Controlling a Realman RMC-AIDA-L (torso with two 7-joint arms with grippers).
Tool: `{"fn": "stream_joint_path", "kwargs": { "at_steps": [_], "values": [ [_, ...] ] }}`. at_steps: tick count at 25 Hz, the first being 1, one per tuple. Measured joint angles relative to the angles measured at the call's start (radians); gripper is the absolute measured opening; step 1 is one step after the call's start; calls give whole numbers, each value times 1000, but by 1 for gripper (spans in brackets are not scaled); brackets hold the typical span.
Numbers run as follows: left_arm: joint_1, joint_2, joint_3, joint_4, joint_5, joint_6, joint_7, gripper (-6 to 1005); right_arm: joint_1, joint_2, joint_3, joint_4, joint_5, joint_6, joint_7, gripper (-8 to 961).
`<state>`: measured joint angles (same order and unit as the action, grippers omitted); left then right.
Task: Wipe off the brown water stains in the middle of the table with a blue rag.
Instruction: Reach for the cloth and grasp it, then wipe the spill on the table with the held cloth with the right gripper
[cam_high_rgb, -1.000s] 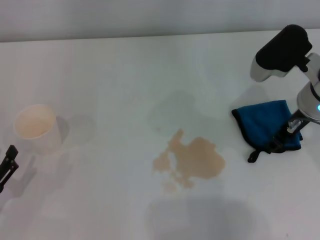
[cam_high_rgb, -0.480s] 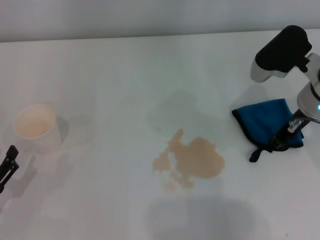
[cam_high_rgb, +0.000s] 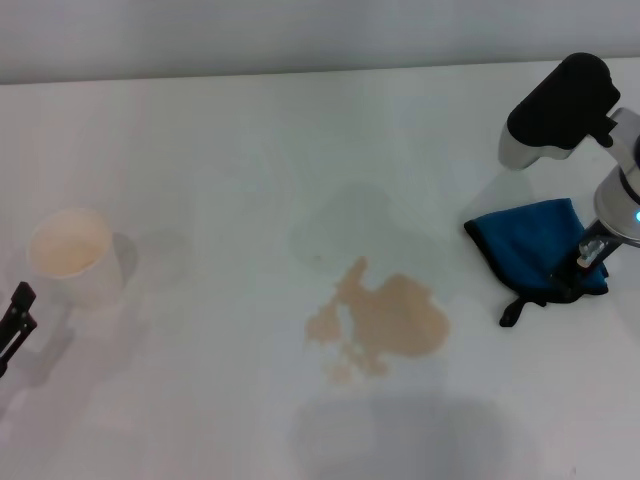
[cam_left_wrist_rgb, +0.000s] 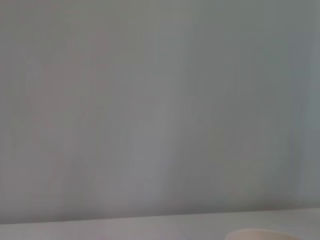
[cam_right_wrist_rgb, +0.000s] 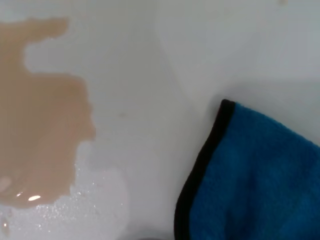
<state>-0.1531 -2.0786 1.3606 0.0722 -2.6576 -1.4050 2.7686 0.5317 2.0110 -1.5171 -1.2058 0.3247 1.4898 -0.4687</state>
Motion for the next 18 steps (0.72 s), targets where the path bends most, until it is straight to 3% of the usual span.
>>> {"fn": "stream_joint_path", "kwargs": {
  "at_steps": [7, 18],
  "values": [
    [-3, 1, -2, 0, -10, 0, 2, 878, 10, 2, -28, -13, 11, 12, 0, 11],
    [-7, 2, -2, 0, -15, 1, 4, 877, 56, 7, -165, -20, 156, 25, 2, 11]
  ]
}}
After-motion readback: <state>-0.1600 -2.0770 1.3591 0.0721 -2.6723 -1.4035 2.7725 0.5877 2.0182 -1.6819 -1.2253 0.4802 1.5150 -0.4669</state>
